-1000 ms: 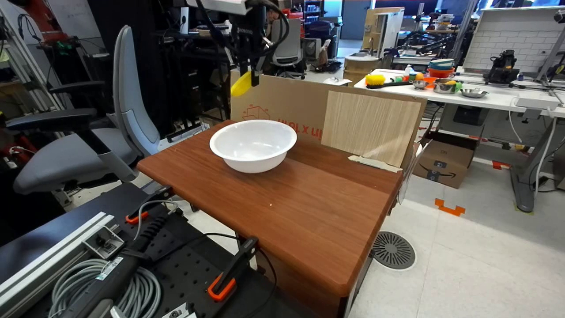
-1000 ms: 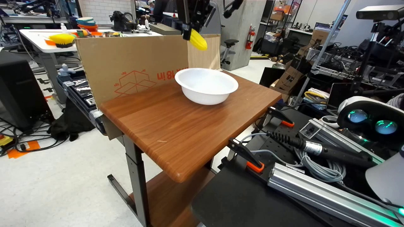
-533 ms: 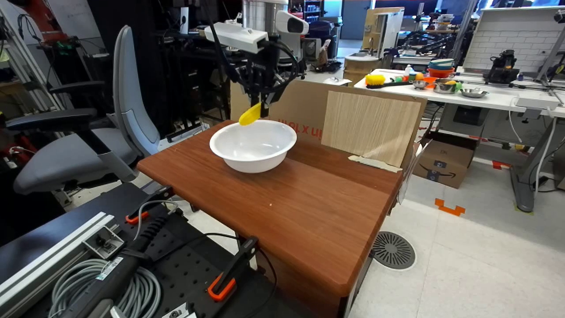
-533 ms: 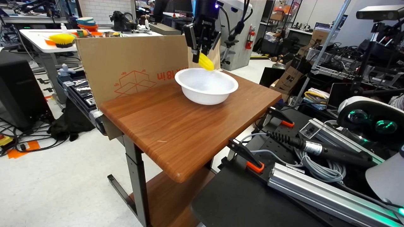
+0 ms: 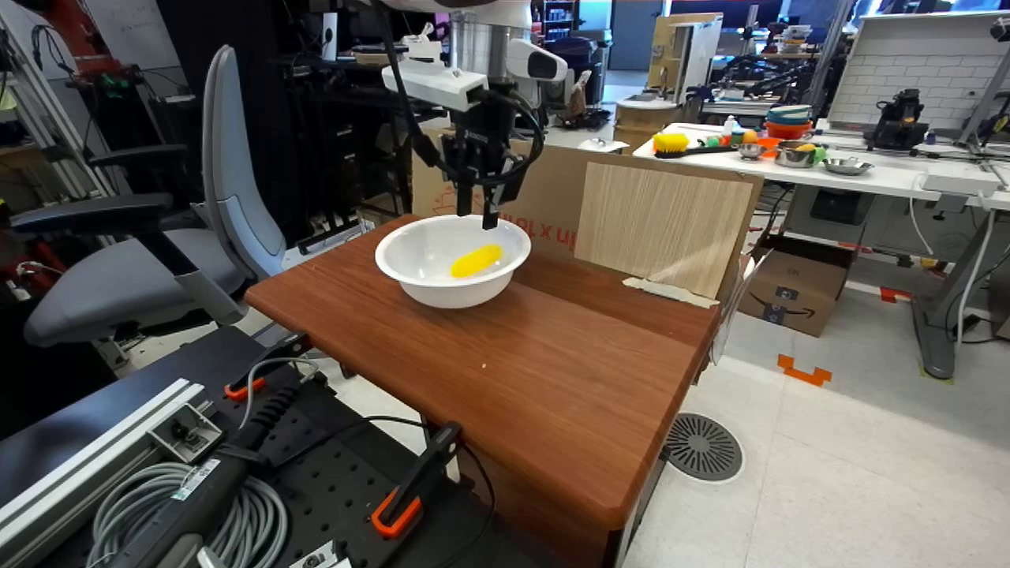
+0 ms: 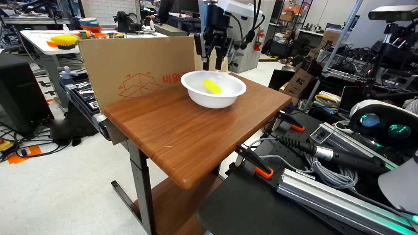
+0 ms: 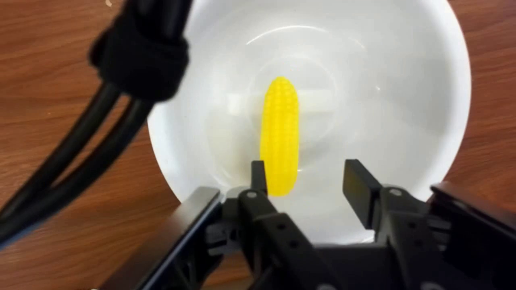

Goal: Put the yellow plushy in the white bowl

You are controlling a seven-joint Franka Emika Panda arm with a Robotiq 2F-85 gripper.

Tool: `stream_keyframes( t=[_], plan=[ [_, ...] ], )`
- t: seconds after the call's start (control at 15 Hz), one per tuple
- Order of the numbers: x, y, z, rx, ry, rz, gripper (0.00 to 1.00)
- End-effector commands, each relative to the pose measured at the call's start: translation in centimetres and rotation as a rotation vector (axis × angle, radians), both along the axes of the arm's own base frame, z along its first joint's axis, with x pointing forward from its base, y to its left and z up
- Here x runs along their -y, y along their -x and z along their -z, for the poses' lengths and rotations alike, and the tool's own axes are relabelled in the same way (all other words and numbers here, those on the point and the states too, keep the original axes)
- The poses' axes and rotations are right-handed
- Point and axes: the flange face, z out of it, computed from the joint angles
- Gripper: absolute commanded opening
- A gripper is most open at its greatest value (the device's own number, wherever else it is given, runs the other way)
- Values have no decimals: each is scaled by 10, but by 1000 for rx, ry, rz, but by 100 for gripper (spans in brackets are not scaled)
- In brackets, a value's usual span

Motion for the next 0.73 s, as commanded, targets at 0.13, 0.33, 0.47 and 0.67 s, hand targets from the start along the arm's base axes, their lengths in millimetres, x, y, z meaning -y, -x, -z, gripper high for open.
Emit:
stream_keyframes(
  t=[0.13, 0.33, 0.47, 0.67],
  plan=[
    [-5, 1, -27, -33, -6, -3, 99],
    [-11, 39, -67, -104, -36, -63, 100],
    [-9, 13, -41, -79, -17, -32, 100],
    [-8, 13, -36, -84, -17, -31, 100]
  ],
)
